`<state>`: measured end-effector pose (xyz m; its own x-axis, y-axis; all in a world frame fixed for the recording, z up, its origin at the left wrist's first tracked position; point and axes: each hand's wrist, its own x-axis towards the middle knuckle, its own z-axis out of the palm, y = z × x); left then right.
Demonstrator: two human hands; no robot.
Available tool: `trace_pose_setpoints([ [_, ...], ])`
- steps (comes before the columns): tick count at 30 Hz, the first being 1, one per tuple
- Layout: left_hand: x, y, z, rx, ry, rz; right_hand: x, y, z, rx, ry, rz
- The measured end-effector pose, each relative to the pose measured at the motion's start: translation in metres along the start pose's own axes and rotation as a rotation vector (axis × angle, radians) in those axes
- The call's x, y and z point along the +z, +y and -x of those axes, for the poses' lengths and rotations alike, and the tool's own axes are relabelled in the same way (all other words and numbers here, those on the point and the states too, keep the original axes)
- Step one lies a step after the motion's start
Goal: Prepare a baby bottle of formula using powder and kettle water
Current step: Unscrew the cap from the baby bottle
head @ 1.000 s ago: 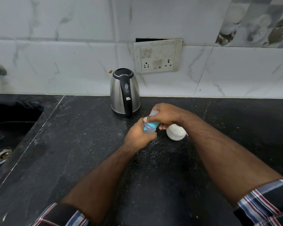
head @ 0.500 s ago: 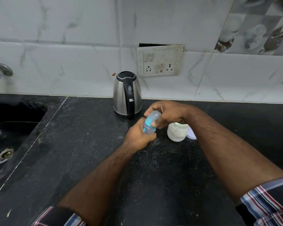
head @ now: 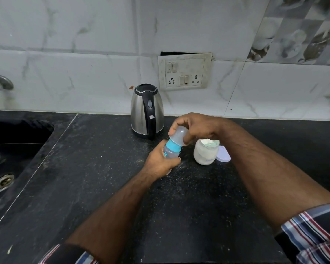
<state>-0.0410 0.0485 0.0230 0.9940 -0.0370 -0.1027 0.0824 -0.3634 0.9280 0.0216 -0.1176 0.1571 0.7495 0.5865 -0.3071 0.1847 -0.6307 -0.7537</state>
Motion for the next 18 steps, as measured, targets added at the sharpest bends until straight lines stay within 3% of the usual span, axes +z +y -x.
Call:
trace_pose_setpoints([
  [3,-0.002,-0.001,0.0,0.0,0.02,0.021,-0.002,0.008,0.001,0.038,0.118,-0.124],
  [9,-0.005,-0.004,0.0,0.003,0.054,0.057,0.01,0.034,0.005,0.109,0.377,-0.774],
  [11,-0.005,-0.005,0.0,0.01,0.055,0.057,0.019,0.042,0.005,0.142,0.391,-0.705],
  [18,0.0,0.0,-0.001,0.044,0.052,0.024,0.035,0.036,-0.006,0.114,0.231,-0.025],
])
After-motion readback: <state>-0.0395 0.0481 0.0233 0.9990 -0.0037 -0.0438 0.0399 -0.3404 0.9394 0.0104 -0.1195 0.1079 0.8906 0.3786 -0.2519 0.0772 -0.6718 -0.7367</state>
